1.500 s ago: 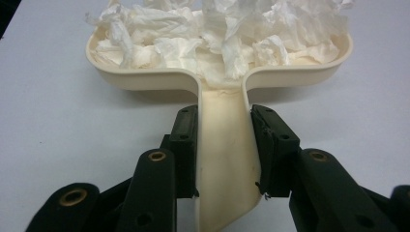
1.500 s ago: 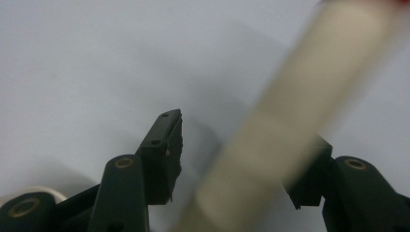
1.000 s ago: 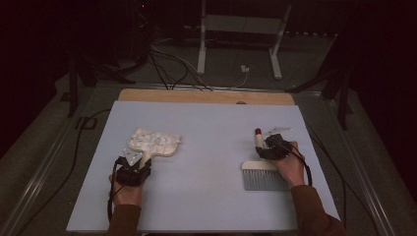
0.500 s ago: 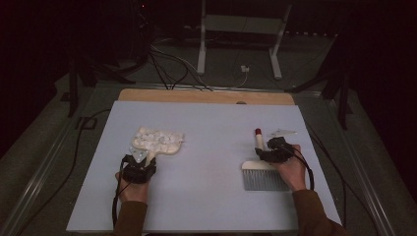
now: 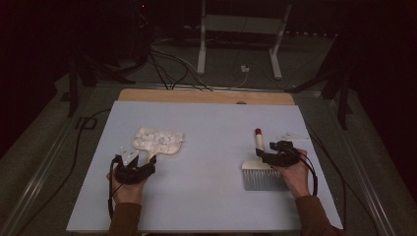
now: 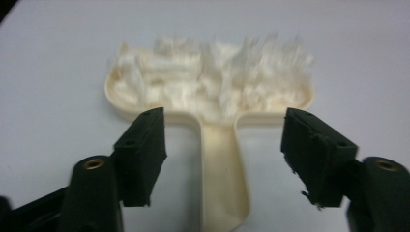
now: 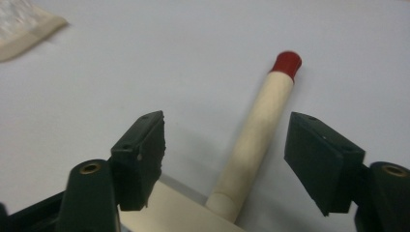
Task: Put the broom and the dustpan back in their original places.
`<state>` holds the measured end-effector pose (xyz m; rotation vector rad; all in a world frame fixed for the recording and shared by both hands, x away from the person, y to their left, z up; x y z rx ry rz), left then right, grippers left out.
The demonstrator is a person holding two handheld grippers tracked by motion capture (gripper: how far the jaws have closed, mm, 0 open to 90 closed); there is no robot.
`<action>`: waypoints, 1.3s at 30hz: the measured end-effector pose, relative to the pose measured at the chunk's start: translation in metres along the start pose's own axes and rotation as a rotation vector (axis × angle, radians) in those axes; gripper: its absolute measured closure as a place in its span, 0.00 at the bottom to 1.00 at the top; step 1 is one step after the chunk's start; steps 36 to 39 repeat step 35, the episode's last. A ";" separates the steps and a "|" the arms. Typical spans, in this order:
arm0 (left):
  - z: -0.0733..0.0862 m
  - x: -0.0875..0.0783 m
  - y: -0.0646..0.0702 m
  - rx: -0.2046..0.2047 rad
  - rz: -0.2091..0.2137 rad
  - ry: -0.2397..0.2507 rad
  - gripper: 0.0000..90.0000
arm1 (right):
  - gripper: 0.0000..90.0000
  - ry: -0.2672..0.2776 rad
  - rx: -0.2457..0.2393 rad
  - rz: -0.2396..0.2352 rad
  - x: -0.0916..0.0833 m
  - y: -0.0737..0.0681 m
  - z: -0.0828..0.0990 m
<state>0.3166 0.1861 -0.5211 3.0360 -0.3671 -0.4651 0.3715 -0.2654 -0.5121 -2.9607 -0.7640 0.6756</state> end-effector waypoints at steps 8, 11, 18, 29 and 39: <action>-0.022 -0.018 -0.002 -0.005 0.120 0.070 0.18 | 0.23 0.088 -0.012 -0.033 -0.015 -0.012 -0.002; -0.028 -0.026 -0.004 -0.005 0.143 0.101 0.15 | 0.19 0.119 -0.038 -0.055 -0.020 -0.019 -0.002; -0.032 -0.039 -0.012 -0.003 0.162 0.126 0.03 | 0.12 0.190 -0.065 -0.081 -0.032 -0.028 0.000; -0.033 -0.048 -0.016 0.004 0.167 0.127 0.00 | 0.02 0.261 -0.063 -0.099 -0.044 -0.031 0.002; -0.030 -0.049 -0.018 0.014 0.144 0.116 0.00 | 0.01 0.268 -0.055 -0.079 -0.049 -0.027 0.004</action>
Point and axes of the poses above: each handheld gripper's, and its own axes: x roughly forward along the jaws, z roughly out of its underside, y roughly to its right, the point moved 4 cm from there along x, roughly forward along the jaws, and after that the axes turned 15 degrees about y, right-handed, at the moved point
